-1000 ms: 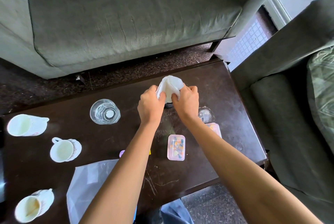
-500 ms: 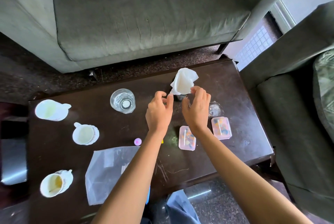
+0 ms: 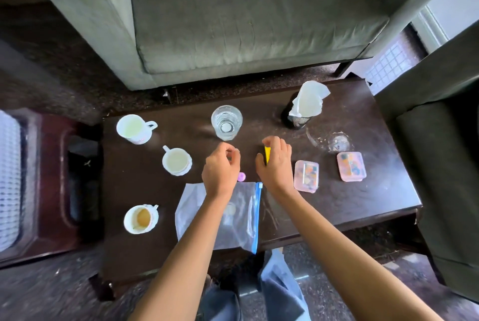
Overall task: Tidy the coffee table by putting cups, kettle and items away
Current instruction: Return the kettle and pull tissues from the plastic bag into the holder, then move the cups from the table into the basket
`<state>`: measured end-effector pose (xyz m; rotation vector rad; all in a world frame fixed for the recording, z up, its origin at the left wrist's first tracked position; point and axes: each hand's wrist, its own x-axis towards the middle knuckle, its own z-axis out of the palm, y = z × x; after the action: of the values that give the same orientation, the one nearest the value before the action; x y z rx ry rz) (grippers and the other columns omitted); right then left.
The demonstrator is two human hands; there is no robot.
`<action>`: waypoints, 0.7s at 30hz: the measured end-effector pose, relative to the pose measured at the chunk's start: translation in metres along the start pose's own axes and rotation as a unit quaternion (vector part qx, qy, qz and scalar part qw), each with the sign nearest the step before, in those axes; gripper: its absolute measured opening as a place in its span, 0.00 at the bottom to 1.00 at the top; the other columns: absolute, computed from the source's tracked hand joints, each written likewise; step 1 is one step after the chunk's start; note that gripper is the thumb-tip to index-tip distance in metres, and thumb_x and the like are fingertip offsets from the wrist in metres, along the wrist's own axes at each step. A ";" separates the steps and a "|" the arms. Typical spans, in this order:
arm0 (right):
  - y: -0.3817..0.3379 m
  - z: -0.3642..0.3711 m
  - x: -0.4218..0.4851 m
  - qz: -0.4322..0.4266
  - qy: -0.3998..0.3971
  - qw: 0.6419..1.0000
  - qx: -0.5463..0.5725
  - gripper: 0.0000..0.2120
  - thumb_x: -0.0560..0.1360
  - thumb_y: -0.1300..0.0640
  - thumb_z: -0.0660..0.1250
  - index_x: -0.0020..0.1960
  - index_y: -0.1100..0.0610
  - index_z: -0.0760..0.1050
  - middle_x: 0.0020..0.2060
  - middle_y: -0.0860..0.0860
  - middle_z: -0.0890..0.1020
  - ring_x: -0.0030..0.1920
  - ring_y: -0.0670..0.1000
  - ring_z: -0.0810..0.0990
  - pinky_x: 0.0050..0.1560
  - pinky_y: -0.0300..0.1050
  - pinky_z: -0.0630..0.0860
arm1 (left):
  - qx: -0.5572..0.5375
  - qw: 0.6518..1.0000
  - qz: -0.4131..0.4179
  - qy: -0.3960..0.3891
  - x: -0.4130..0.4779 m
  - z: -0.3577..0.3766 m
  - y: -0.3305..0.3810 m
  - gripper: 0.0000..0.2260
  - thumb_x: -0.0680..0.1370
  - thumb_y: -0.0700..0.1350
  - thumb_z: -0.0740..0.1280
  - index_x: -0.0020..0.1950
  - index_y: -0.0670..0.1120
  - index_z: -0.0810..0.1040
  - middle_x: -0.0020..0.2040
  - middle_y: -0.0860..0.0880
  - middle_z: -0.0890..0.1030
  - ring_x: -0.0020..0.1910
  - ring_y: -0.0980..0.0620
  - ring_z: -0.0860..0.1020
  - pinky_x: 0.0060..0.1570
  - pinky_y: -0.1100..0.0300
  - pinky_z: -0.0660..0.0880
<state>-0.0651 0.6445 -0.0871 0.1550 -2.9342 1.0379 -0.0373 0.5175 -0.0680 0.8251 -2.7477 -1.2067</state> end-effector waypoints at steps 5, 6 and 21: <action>-0.030 0.020 -0.011 0.014 -0.002 1.000 0.007 0.14 0.69 0.66 0.66 0.54 0.63 0.70 0.51 0.55 0.75 0.49 0.57 0.69 0.51 0.52 0.70 | -0.004 1.000 -0.008 -0.014 -0.006 -0.031 -0.030 0.03 0.76 0.47 0.64 0.46 0.49 0.77 0.40 0.51 0.81 0.40 0.47 0.79 0.35 0.55 0.74; -0.034 0.024 -0.010 0.014 -0.004 1.000 0.006 0.15 0.69 0.65 0.66 0.54 0.63 0.70 0.51 0.56 0.75 0.49 0.57 0.70 0.51 0.52 0.70 | -0.003 1.000 -0.008 -0.015 -0.004 -0.036 -0.033 0.04 0.76 0.47 0.64 0.46 0.49 0.77 0.40 0.51 0.81 0.40 0.47 0.79 0.35 0.54 0.75; -0.051 0.054 0.048 0.016 -0.017 0.999 -0.028 0.24 0.68 0.56 0.73 0.59 0.63 0.68 0.53 0.58 0.72 0.52 0.57 0.70 0.55 0.49 0.68 | -0.020 0.999 -0.037 0.017 0.046 -0.042 -0.035 0.04 0.76 0.47 0.65 0.46 0.49 0.78 0.41 0.51 0.82 0.40 0.49 0.79 0.39 0.52 0.77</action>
<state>-0.1072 0.5669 -0.0947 0.1252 -3.0020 0.9659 -0.0510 0.4475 -0.0712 0.9425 -2.6797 -1.2448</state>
